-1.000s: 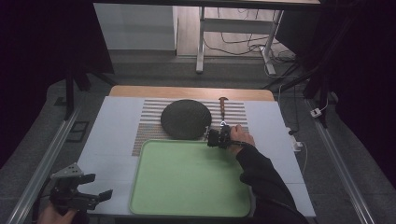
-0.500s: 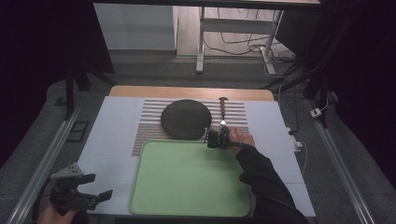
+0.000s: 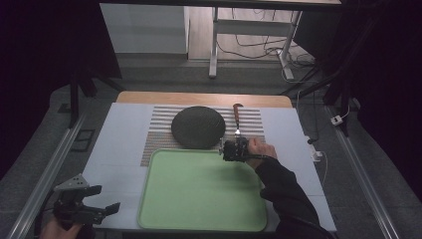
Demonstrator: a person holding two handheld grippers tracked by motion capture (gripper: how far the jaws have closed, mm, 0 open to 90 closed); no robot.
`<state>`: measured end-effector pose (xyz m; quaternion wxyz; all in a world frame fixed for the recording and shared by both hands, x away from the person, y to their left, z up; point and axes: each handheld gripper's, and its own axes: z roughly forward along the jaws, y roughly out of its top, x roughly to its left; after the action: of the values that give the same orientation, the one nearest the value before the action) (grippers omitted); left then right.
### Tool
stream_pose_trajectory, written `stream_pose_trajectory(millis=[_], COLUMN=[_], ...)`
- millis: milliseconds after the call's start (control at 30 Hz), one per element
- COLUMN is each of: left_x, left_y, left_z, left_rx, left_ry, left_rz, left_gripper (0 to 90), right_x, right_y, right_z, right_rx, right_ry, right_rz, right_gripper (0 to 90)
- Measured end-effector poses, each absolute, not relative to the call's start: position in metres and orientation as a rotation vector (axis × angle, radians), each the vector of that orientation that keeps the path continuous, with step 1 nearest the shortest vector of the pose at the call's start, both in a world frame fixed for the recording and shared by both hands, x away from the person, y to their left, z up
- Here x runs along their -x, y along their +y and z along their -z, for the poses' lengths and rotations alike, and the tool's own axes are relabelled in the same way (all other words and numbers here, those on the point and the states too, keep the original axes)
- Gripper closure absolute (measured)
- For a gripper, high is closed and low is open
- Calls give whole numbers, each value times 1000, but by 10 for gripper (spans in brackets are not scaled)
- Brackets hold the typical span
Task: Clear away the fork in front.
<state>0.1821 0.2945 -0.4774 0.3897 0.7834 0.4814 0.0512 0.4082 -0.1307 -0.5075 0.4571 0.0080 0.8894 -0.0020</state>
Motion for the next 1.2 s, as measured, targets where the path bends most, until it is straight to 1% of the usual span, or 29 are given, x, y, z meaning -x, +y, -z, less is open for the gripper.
stream_pose_trajectory(millis=[367,767,1033,1200], left_x=[-182,-182,-181,-181], left_y=[295,295,294,294], left_z=[477,477,477,477], left_rx=[-1990,-1989,-1990,-1992], left_ry=[1222,1216,1209,1206], left_rz=[-131,-127,-128,-126], left_gripper=[4,1,0,0], right_x=[-368,-324,-303,-296], right_y=[-133,-138,-149,-161], right_z=[481,464,451,441], right_rx=[-18,1,-71,-184], right_ry=[2233,2283,2367,2463], right_rz=[-75,-226,-432,-671], right_gripper=[891,892,892,892])
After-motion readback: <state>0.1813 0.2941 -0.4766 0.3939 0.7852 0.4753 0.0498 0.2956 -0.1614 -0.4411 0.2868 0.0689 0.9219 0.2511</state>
